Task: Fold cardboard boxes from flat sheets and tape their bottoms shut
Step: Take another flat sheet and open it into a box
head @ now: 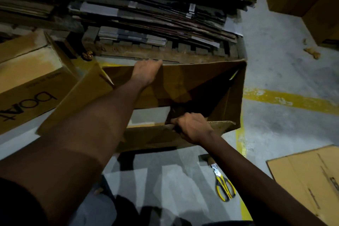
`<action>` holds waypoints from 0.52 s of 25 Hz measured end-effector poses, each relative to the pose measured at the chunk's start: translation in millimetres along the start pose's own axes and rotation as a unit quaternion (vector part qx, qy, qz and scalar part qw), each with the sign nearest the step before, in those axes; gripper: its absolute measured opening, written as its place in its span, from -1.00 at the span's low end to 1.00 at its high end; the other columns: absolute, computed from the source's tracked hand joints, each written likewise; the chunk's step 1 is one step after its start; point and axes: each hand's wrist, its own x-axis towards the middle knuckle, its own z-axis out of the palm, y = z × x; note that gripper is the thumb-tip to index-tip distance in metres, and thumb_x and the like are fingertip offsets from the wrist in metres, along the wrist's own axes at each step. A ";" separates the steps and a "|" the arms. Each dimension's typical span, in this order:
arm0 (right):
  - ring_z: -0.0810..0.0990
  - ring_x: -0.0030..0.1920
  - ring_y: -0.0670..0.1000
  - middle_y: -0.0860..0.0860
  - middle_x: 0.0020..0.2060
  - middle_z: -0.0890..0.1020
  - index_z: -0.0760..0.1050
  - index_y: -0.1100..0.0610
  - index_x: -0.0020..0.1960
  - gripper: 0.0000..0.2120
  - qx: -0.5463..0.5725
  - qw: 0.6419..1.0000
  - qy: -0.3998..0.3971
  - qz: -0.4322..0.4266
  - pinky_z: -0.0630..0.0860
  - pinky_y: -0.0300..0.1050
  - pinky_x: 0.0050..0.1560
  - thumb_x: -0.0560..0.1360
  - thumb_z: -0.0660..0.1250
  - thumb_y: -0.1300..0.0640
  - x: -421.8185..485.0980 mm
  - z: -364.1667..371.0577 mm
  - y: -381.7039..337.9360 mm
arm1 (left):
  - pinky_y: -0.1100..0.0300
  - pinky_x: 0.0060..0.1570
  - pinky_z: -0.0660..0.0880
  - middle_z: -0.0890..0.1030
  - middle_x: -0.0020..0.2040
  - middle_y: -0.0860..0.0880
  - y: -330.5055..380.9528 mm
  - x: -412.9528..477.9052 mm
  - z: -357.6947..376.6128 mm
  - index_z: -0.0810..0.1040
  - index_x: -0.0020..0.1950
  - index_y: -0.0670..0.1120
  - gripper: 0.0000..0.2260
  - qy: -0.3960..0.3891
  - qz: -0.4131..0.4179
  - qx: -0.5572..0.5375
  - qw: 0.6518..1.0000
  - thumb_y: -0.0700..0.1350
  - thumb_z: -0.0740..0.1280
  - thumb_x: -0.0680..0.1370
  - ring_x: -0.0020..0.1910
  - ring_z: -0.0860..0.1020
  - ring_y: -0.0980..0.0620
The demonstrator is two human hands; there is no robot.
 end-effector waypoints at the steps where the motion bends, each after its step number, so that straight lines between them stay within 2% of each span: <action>1: 0.61 -0.05 0.04 -0.02 -0.01 0.63 0.44 -0.12 0.30 -0.70 0.003 1.000 -0.006 0.008 0.43 -0.12 -0.19 0.58 0.27 0.02 -3.8 -2.4 6.8 | -0.01 -0.03 0.51 0.55 0.00 -0.12 -12.1 0.4 2.4 0.38 0.25 -0.05 -0.65 -0.007 -0.022 0.009 1.000 -0.31 0.29 0.51 -0.03 0.53 -0.10; 3: 0.61 -0.07 0.03 -0.03 -0.03 0.63 0.46 -0.10 0.26 -0.72 0.007 1.000 -0.013 0.005 0.45 -0.12 -0.19 0.56 0.29 0.02 -8.7 -2.7 15.0 | -0.04 0.04 0.48 0.54 0.06 -0.15 -33.5 -0.4 6.5 0.35 0.31 -0.04 -0.59 -0.023 -0.057 0.024 0.998 -0.30 0.31 0.50 0.06 0.53 -0.15; 6: 0.60 -0.15 0.03 -0.04 -0.14 0.61 0.50 -0.06 0.11 -0.81 0.014 1.000 -0.022 -0.018 0.38 -0.14 -0.28 0.54 0.25 -0.06 -9.5 2.3 10.7 | -0.14 0.21 0.40 0.49 0.20 -0.23 -45.5 -3.6 10.5 0.29 0.37 -0.04 -0.47 -0.030 -0.064 0.057 0.996 -0.29 0.36 0.46 0.23 0.45 -0.24; 10: 0.54 -0.12 0.02 -0.02 -0.13 0.58 0.51 -0.05 0.10 -0.65 0.050 0.997 -0.057 -0.016 0.40 -0.10 -0.19 0.54 0.15 -0.26 -10.5 -3.4 5.3 | -0.31 0.38 0.17 0.26 0.43 -0.28 -61.5 -22.6 7.8 0.02 0.53 0.06 -0.25 -0.010 -0.087 0.082 0.993 -0.18 0.38 0.47 0.41 0.25 -0.32; 13: 0.56 -0.12 0.06 -0.01 -0.17 0.58 0.42 -0.07 -0.08 -0.74 0.031 0.998 -0.045 -0.028 0.36 -0.11 -0.22 0.49 0.20 -0.25 -17.2 -2.7 4.1 | -0.39 0.37 0.03 0.03 0.53 -0.24 -83.1 -67.3 2.2 -0.12 0.54 0.14 -0.18 -0.022 -0.136 0.046 0.989 -0.09 0.38 0.49 0.48 0.05 -0.36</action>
